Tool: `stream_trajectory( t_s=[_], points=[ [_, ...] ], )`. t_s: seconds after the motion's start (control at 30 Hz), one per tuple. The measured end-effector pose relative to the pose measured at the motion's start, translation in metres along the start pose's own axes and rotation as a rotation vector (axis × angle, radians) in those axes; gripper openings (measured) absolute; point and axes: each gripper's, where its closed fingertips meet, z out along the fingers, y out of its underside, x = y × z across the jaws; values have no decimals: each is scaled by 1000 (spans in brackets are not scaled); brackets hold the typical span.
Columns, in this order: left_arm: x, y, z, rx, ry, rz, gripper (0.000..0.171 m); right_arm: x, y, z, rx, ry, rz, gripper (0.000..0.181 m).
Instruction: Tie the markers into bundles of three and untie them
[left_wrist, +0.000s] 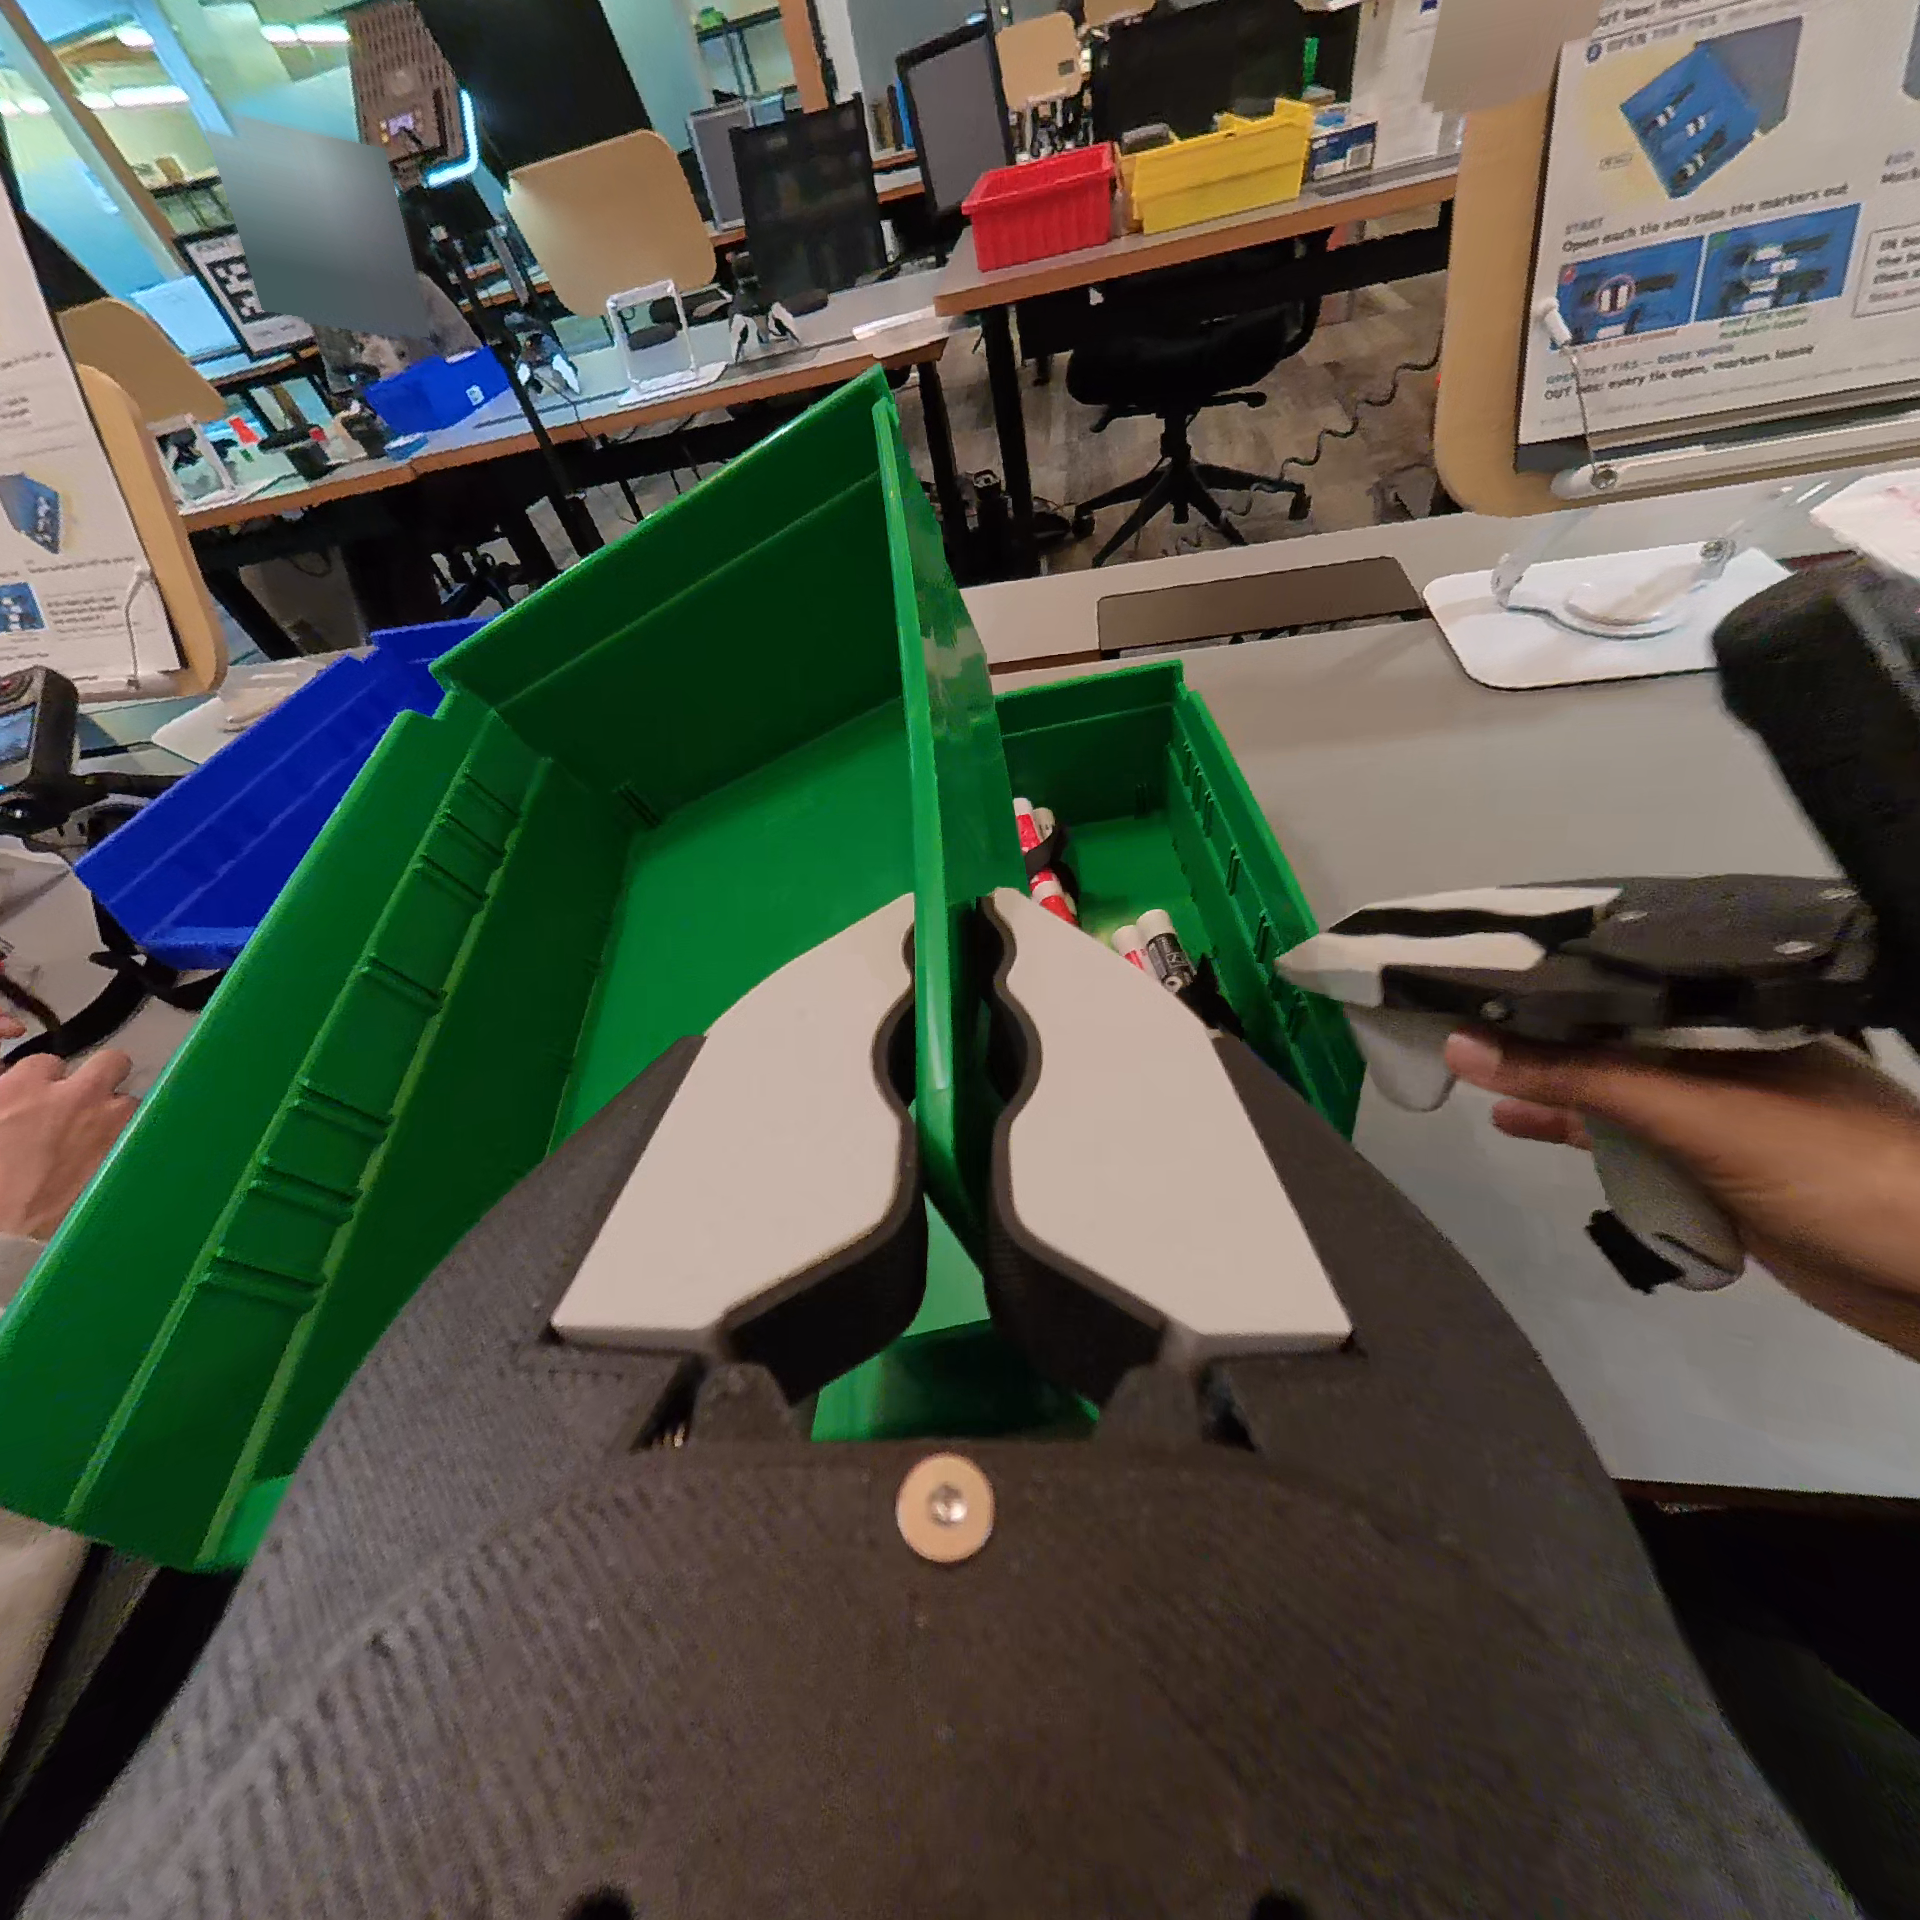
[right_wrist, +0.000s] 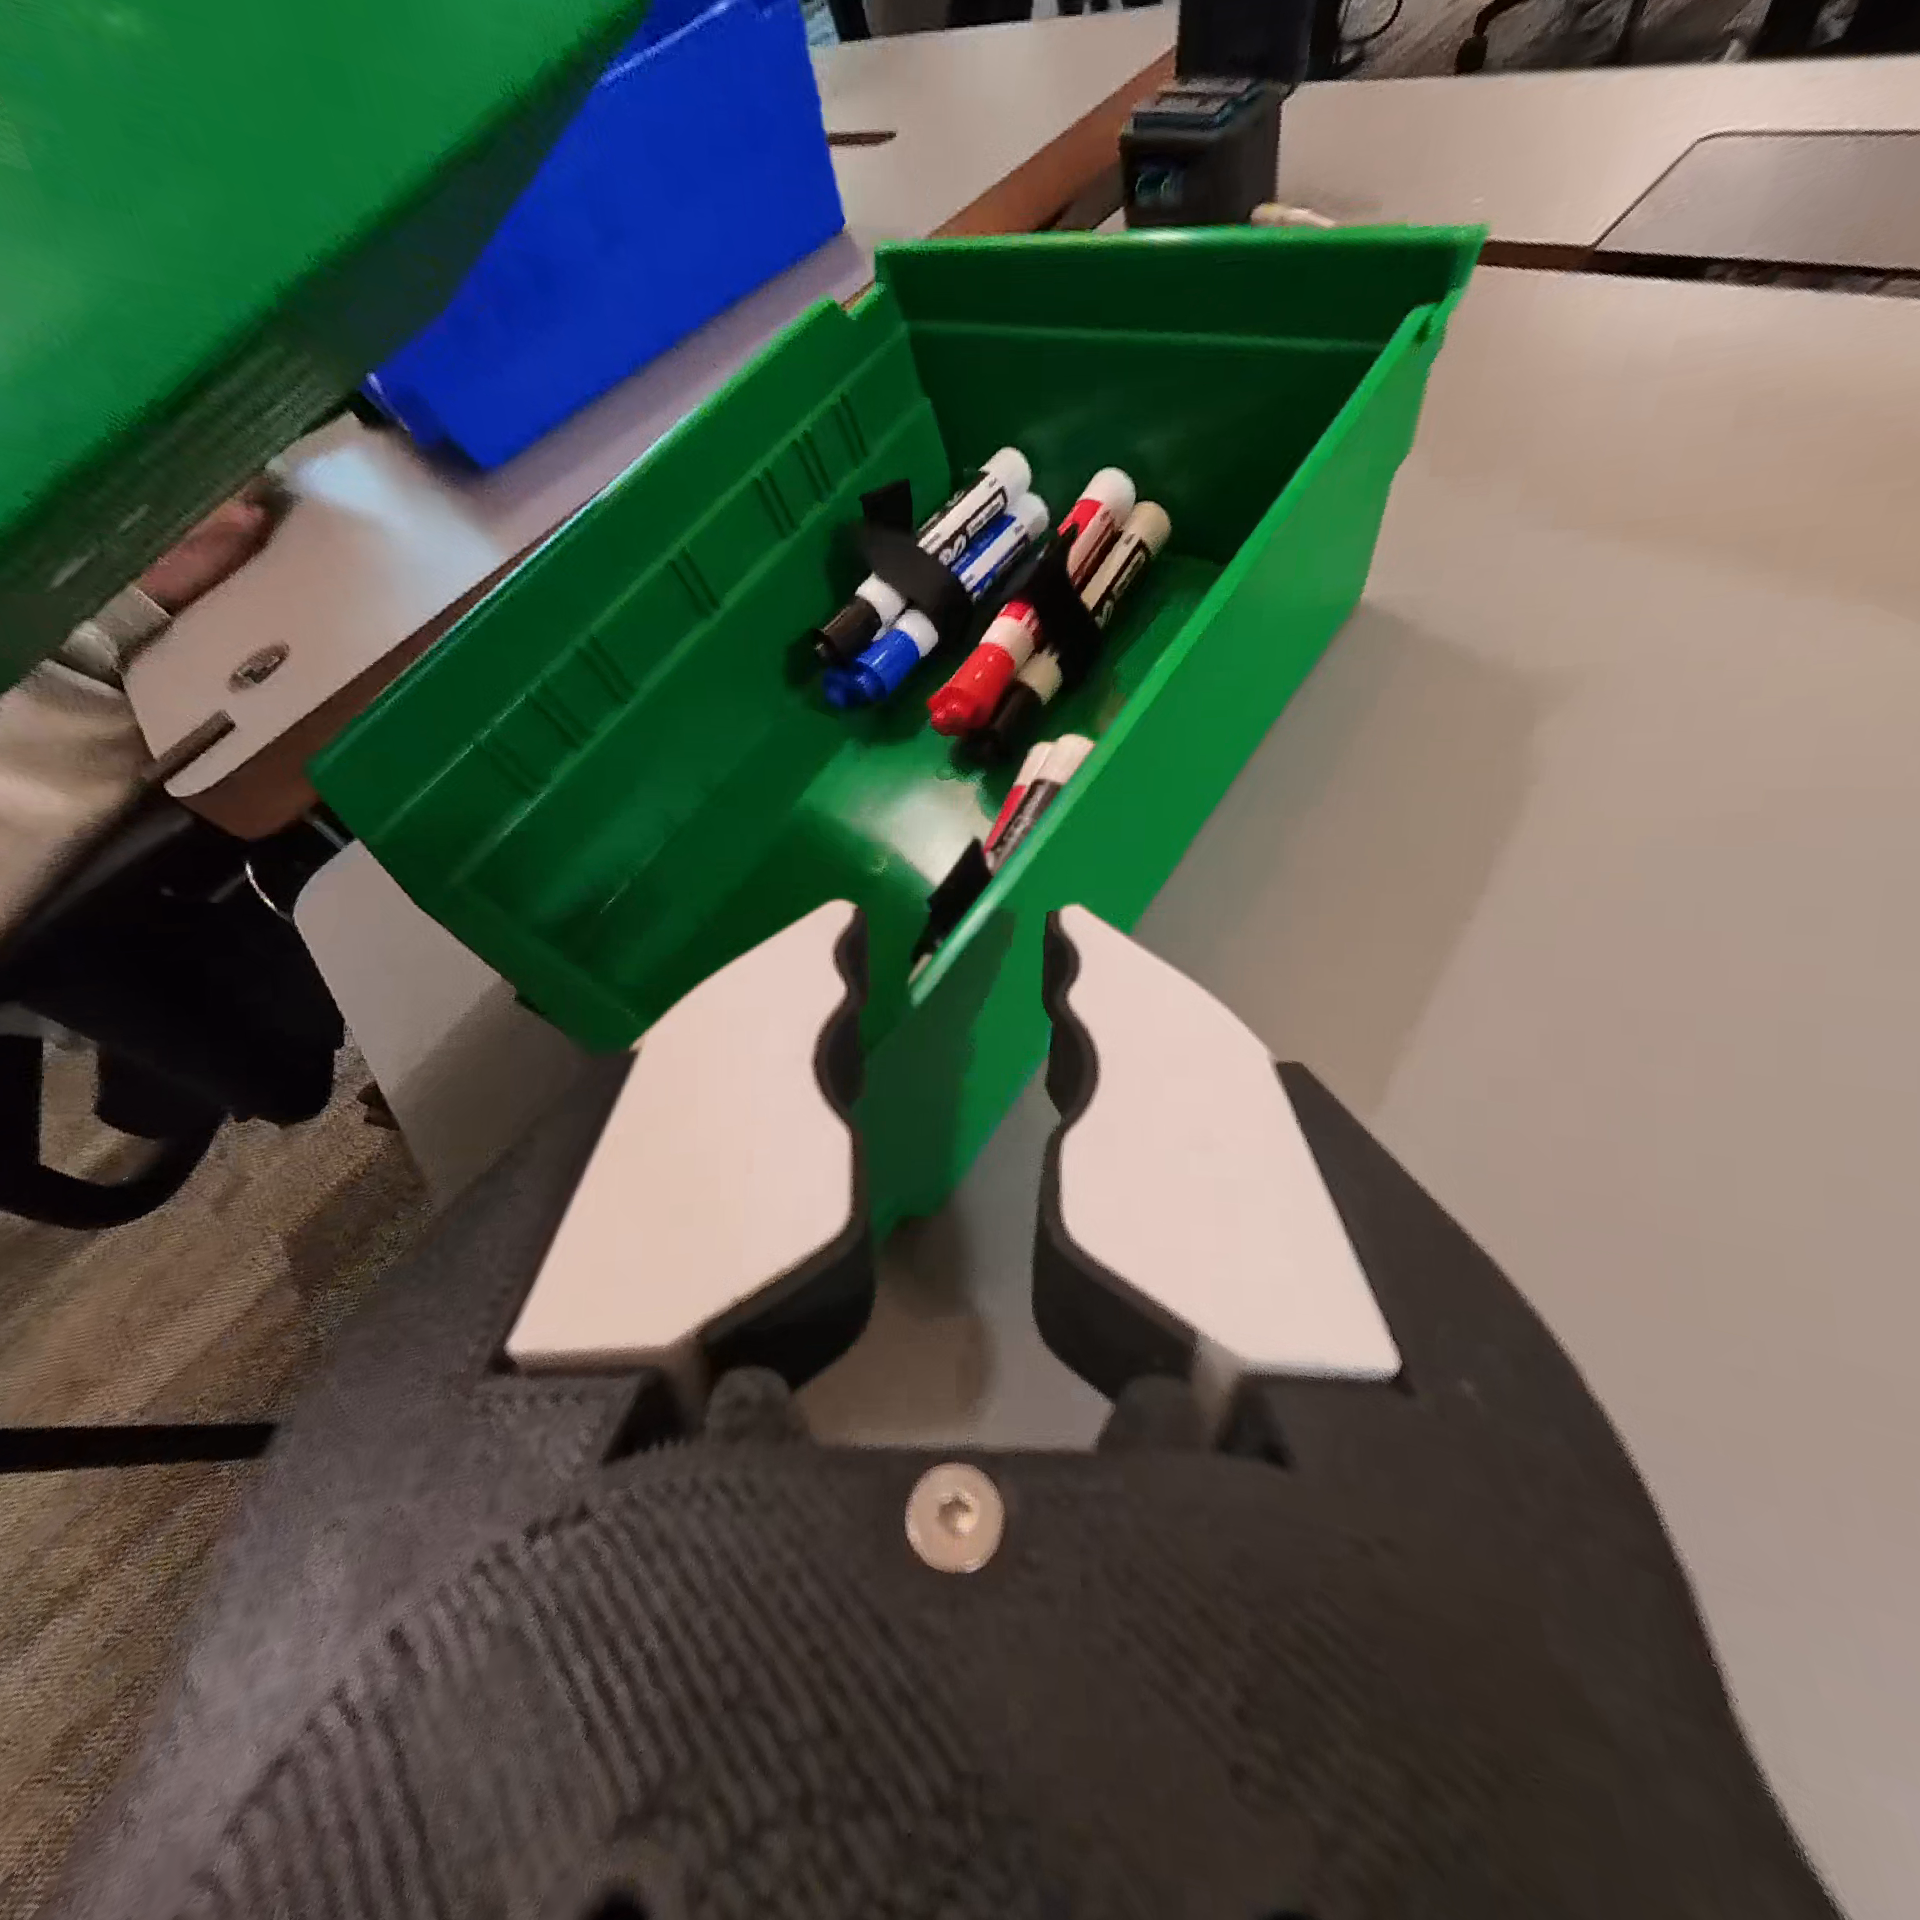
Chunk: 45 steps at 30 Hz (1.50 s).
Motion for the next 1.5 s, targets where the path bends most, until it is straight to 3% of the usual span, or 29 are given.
stream_trajectory(
  t_s=[0.07,0.37,0.5,0.63,0.77,0.87,1.0,1.1,1.3,1.4,1.5],
  points=[
    [4,-3,-1,9,11,4,6,-5,4,7,-11,25,9,23],
    [9,-4,1,1,40,20,7,-27,-5,41,-24,86,-31,23],
    [10,-4,0,-10,34,35,6,-55,-5,55,-55,-49,-68,31],
    [16,-7,-1,-6,41,58,6,-36,-11,30,-3,-92,-126,37],
    [42,-11,2,-8,87,123,6,11,-2,-35,-4,-135,-113,38],
    [86,-19,5,9,161,175,6,63,30,-102,-58,-108,-137,40],
    [169,-31,7,66,331,198,6,157,57,-199,-3,92,-177,39],
    [249,-29,13,119,468,195,7,211,62,-251,86,174,-31,43],
    [393,18,19,122,747,211,7,257,85,-303,155,255,193,47],
    [435,40,21,71,861,219,7,271,104,-328,133,380,170,49],
    [457,47,27,104,870,306,7,278,113,-356,176,462,213,50]
  ],
)
